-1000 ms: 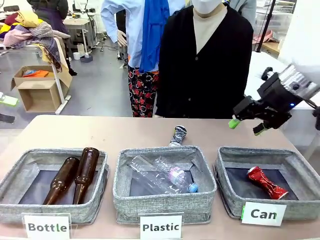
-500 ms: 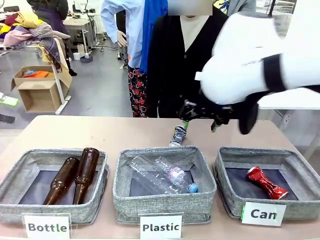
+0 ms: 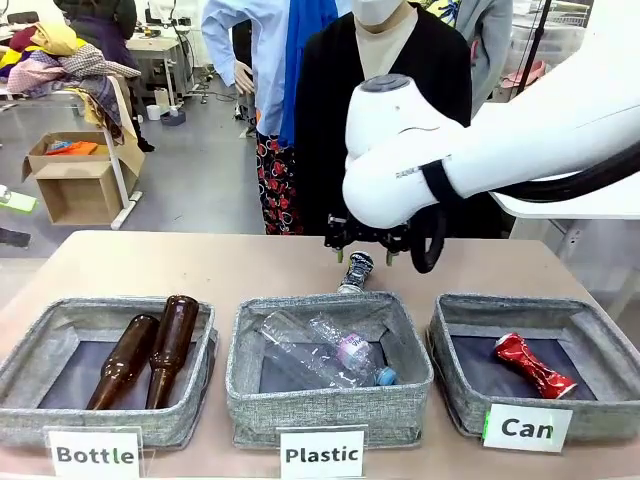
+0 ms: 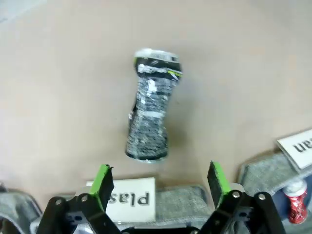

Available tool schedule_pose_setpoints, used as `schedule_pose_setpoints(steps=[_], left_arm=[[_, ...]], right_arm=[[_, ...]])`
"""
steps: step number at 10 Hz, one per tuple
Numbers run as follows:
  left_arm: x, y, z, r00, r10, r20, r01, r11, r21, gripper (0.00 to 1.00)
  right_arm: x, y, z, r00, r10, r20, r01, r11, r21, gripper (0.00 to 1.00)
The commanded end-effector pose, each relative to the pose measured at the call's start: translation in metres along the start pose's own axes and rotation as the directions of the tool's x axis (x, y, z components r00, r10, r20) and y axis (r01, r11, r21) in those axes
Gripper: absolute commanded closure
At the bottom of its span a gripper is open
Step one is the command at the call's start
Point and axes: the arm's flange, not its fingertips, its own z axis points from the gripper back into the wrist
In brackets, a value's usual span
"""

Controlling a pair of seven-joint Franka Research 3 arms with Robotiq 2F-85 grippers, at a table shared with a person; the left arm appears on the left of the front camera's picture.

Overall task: Sort the can waste into the basket.
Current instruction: Pick up the can waste from the table and place it in the right Fabric basket.

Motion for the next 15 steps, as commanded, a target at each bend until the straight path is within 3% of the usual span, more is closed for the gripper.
schedule_pose_setpoints(steps=[1, 5, 9, 13, 14, 15], left_arm=[[-0.002, 0.000, 0.001, 1.000, -0.020, -0.001, 0.020, 1.000, -0.002, 0.00], [-0.002, 0.000, 0.001, 1.000, -0.020, -0.001, 0.020, 1.000, -0.002, 0.00], [-0.002, 0.000, 0.001, 1.000, -0.020, -0.001, 0.020, 1.000, -0.002, 0.00], [-0.002, 0.000, 0.001, 1.000, -0.020, -0.001, 0.020, 1.000, -0.002, 0.00], [-0.002, 0.000, 0.001, 1.000, -0.020, -0.001, 0.020, 1.000, -0.002, 0.00], [-0.002, 0.000, 0.001, 1.000, -0.020, -0.001, 0.020, 1.000, -0.002, 0.00]], right_arm=[[0.008, 0.021, -0.016, 0.997, -0.062, 0.042, 0.060, 0.997, 0.038, 0.00], [0.021, 0.018, -0.048, 0.978, -0.198, 0.066, 0.194, 0.979, 0.057, 0.00], [0.021, 0.010, -0.089, 0.990, -0.127, 0.057, 0.125, 0.991, 0.045, 0.00], [0.023, 0.004, -0.092, 0.994, -0.106, 0.041, 0.106, 0.994, -0.006, 0.00], [0.022, 0.003, -0.093, 0.995, -0.089, 0.048, 0.090, 0.996, -0.027, 0.58], [0.021, 0.002, -0.094, 0.995, -0.083, 0.046, 0.085, 0.996, -0.030, 0.58]])
